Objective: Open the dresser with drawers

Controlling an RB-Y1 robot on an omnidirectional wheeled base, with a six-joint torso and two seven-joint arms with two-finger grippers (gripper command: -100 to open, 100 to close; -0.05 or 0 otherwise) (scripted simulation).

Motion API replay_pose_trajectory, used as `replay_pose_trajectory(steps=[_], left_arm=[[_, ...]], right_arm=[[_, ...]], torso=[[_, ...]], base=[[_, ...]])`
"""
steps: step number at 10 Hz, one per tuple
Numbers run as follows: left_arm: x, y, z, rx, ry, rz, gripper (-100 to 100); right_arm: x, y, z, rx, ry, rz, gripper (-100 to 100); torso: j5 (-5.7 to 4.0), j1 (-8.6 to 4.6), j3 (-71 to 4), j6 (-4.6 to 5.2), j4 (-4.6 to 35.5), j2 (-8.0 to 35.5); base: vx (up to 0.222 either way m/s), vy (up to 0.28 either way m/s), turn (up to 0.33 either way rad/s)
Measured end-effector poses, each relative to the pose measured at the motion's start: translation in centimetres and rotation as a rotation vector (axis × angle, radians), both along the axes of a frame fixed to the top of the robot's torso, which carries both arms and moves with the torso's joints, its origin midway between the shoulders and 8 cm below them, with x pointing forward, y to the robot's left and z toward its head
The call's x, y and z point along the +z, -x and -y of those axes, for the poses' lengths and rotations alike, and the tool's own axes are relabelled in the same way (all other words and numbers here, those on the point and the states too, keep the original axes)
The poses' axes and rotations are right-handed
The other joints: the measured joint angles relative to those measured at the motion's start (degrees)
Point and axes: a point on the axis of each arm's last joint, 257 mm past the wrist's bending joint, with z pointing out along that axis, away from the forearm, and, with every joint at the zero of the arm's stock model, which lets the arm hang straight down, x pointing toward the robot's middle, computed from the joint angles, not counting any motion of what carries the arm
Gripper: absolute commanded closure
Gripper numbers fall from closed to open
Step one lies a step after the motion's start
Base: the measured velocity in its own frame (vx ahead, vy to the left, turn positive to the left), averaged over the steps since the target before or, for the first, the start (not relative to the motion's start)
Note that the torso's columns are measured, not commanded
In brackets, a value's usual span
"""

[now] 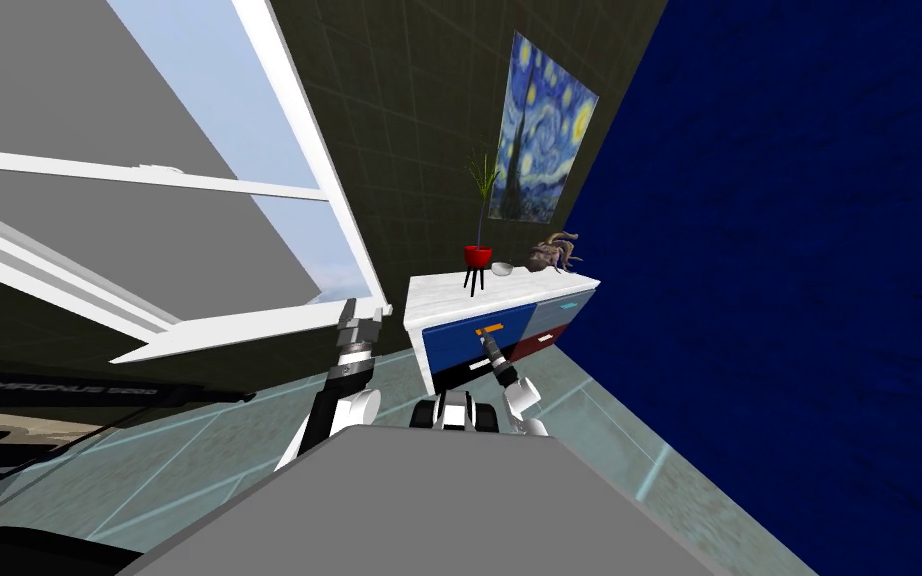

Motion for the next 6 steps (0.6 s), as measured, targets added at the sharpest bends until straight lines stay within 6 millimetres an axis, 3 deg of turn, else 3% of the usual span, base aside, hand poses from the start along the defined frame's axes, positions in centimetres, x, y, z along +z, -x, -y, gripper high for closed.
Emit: replay_pose_trajectory(steps=[1,3,6], left_arm=[[0.00,0.00,0.00,0.000,0.000,0.000,0],[0.01,0.00,0.00,0.000,0.000,0.000,0],[0.01,-0.01,0.01,0.000,0.000,0.000,0]], right_arm=[[0.03,-0.08,0.02,-0.002,-0.001,-0.001,100],[0.05,-0.07,0.10,-0.001,-0.001,-0.003,100],[0.47,-0.16,0.26,0.003,0.000,0.002,100]], torso=[[-0.01,-0.04,0.05,0.03,0.00,0.11],[0.00,-0.12,0.34,0.04,0.19,0.61],[-0.01,-0.04,0.30,0.02,0.13,0.50]], base=[[0.000,0.000,0.000],[-0.116,-0.040,-0.012],[-0.203,-0.067,-0.014]])
